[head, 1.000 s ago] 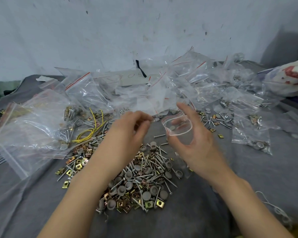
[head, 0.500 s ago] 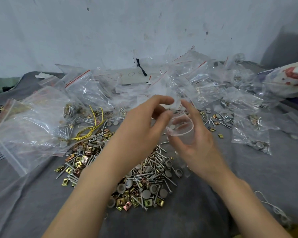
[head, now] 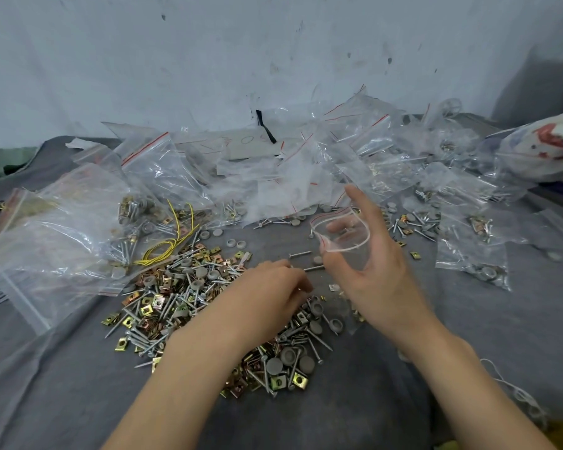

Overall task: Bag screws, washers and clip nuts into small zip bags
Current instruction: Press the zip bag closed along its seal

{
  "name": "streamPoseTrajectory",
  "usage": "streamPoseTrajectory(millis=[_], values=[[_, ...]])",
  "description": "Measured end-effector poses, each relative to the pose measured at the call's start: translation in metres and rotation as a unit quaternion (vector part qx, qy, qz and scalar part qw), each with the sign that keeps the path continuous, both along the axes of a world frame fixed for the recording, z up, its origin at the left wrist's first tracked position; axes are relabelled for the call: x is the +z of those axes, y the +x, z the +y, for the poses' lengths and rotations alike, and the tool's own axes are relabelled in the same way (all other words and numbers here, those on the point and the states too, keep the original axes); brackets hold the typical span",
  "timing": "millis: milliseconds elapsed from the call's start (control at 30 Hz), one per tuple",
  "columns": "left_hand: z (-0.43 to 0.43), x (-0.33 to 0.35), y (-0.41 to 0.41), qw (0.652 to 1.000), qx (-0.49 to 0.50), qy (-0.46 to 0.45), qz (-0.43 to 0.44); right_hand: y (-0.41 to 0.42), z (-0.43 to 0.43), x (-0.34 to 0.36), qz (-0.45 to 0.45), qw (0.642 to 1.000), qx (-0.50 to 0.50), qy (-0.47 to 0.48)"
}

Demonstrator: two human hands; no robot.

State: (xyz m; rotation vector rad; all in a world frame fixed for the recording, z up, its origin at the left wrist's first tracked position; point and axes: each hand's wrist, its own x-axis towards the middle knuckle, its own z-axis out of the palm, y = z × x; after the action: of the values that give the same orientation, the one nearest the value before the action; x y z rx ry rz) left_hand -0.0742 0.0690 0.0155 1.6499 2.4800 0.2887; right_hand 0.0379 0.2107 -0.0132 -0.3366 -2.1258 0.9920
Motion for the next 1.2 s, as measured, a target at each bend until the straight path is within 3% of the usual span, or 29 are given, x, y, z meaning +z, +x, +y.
streamPoseTrajectory(millis=[267, 367, 500, 667, 767, 1000, 1133, 1200], values=[[0.003, 0.000, -0.006, 1.000, 0.003, 0.007, -0.029, 0.002, 0.002, 0.000, 0.001, 1.000, 0.004, -0.013], [-0.001, 0.002, -0.010, 0.996, 0.005, 0.033, -0.078, 0.002, 0.002, 0.001, 0.003, 1.000, 0.003, -0.011], [-0.011, 0.013, -0.018, 0.979, 0.047, 0.144, -0.136, 0.003, 0.000, 0.001, -0.002, 1.000, 0.002, -0.005], [-0.016, 0.040, -0.014, 0.922, 0.119, 0.328, -0.165, 0.001, -0.001, 0.002, -0.012, 1.000, -0.002, -0.008], [-0.013, 0.055, -0.005, 0.897, 0.116, 0.394, -0.165, -0.001, -0.002, 0.002, -0.019, 1.000, 0.003, -0.011], [-0.002, 0.054, 0.017, 0.915, 0.056, 0.371, -0.151, -0.003, -0.006, 0.003, -0.019, 1.000, 0.008, -0.009], [-0.006, 0.050, 0.004, 0.895, 0.114, 0.399, -0.166, -0.001, -0.006, 0.004, -0.014, 1.000, 0.011, -0.011], [-0.008, 0.044, -0.004, 0.907, 0.149, 0.364, -0.152, -0.001, -0.006, 0.003, -0.016, 1.000, 0.012, -0.011]])
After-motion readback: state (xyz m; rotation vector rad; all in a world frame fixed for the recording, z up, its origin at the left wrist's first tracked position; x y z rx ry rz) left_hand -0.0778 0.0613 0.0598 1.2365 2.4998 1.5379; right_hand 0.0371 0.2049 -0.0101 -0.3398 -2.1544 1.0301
